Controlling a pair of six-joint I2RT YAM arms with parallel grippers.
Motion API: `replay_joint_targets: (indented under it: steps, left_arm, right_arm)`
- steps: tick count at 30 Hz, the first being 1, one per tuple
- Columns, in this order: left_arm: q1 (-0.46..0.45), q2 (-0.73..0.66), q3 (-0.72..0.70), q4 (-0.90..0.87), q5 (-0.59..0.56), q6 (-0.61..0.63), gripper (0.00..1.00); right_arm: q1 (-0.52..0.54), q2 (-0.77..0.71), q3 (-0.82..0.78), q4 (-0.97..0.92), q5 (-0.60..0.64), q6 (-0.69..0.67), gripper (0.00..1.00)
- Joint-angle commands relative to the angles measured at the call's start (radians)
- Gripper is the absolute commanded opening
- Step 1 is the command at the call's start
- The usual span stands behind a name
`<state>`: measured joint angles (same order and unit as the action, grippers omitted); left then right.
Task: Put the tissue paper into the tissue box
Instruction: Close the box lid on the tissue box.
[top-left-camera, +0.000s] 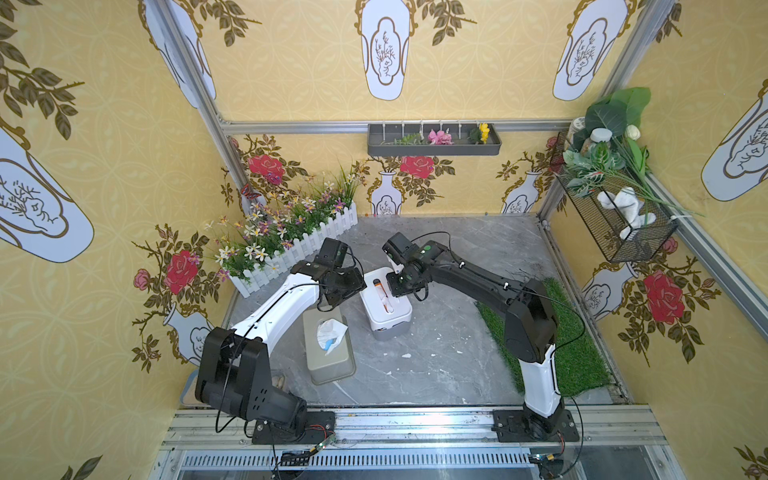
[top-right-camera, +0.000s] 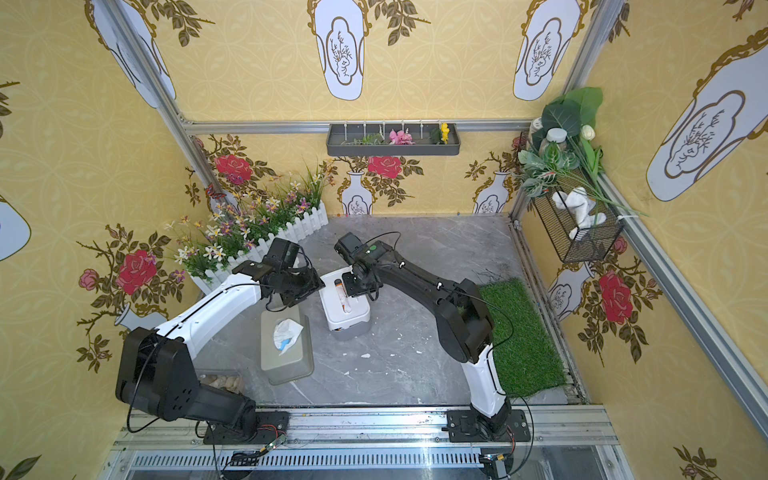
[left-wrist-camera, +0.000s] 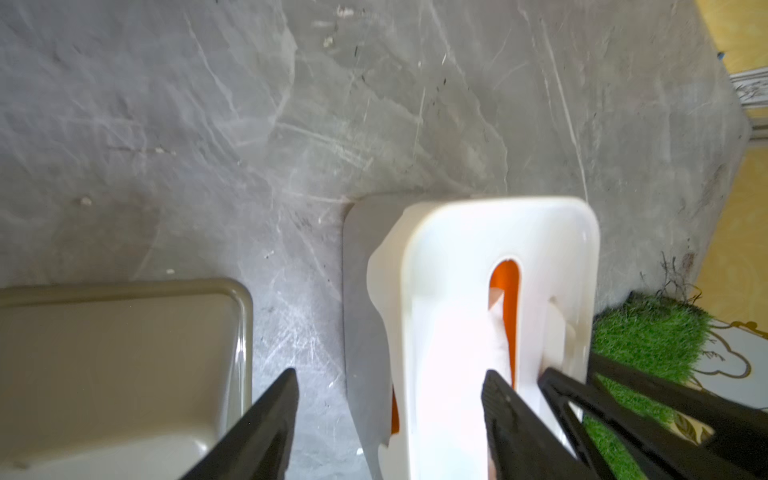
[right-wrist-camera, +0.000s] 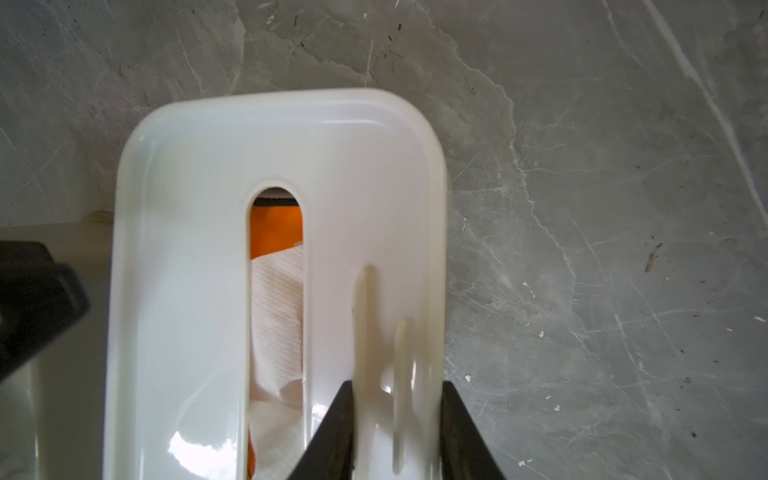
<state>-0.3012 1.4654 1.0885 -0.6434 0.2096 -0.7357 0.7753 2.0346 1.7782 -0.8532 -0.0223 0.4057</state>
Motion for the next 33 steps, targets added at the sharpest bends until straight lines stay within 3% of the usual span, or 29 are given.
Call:
replay_joint_targets:
  steps: [1, 13, 26, 33]
  left_arm:
    - [-0.020, -0.039, -0.036, -0.039, 0.012, -0.023, 0.68]
    - [-0.202, -0.091, -0.105, -0.078, 0.014, -0.092, 0.65]
    - [-0.257, -0.121, -0.250, -0.043, 0.008, -0.174, 0.47]
    - [-0.265, -0.143, -0.232, -0.062, -0.030, -0.166, 0.47]
  right_arm:
    - [0.008, -0.002, -0.030, -0.047, -0.006, 0.015, 0.31]
    - [0.023, -0.014, -0.080, -0.033, -0.014, 0.027, 0.32]
    - [0.036, -0.030, -0.161, 0.006, -0.007, 0.052, 0.32]
    - [0.042, -0.048, -0.186, 0.020, -0.001, 0.058, 0.32]
